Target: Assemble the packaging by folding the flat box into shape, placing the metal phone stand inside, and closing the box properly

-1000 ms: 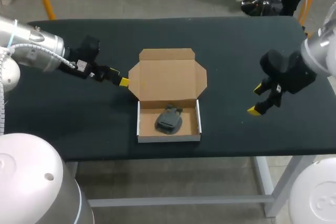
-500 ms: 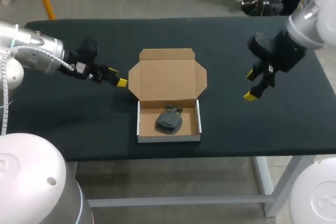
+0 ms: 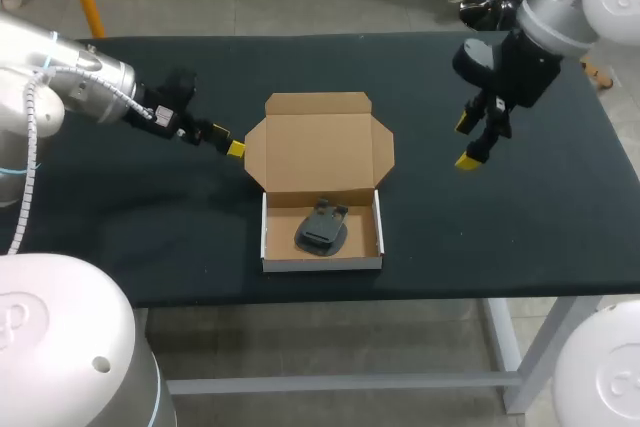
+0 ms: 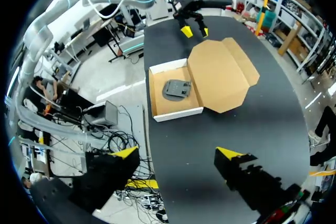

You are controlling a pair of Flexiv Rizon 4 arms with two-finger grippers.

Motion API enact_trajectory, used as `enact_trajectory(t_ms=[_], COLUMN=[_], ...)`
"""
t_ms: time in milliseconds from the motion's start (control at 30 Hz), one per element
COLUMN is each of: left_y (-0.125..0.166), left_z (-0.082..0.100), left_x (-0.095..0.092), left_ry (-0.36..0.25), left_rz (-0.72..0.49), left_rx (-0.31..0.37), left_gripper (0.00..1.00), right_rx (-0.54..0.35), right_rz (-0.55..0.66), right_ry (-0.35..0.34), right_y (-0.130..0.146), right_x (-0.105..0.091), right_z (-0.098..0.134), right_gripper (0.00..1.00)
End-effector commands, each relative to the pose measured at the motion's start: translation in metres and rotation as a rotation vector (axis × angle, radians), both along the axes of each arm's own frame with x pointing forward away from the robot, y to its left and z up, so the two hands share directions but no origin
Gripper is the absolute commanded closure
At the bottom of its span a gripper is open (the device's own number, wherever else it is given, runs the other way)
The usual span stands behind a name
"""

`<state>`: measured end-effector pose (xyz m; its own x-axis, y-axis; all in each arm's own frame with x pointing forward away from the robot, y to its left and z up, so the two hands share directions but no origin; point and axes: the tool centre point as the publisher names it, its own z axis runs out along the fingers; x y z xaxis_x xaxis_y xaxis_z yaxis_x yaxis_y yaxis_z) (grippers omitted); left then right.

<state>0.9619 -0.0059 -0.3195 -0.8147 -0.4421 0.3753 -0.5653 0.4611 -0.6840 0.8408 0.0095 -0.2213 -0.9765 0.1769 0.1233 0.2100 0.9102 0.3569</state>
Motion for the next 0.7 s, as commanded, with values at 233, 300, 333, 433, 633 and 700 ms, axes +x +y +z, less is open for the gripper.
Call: enact_trajectory(t_ms=[233, 300, 333, 433, 633, 700], left_y=[-0.015, -0.02, -0.022, -0.03, -0.04, -0.043], left_z=[-0.018, -0.021, -0.023, -0.026, -0.027, -0.027], left_x=[0.024, 0.025, 0.026, 0.026, 0.024, 0.022], left_ry=[0.088, 0.095, 0.099, 0.108, 0.116, 0.117], left_rz=[-0.094, -0.104, -0.112, -0.132, -0.163, -0.168], left_rx=[-0.037, -0.039, -0.041, -0.047, -0.066, -0.064], left_gripper=[0.0, 0.0, 0.01, 0.05, 0.16, 0.18], right_rx=[-0.027, -0.031, -0.033, -0.036, -0.047, -0.052], right_rz=[0.053, 0.057, 0.058, 0.062, 0.066, 0.067], right_ry=[0.09, 0.095, 0.096, 0.098, 0.105, 0.109], right_y=[0.012, 0.014, 0.015, 0.016, 0.018, 0.018], right_x=[0.02, 0.023, 0.024, 0.028, 0.034, 0.035], right_z=[0.003, 0.002, 0.002, 0.002, 0.002, 0.002], right_gripper=[0.0, 0.0, 0.0, 0.0, 0.0, 0.0])
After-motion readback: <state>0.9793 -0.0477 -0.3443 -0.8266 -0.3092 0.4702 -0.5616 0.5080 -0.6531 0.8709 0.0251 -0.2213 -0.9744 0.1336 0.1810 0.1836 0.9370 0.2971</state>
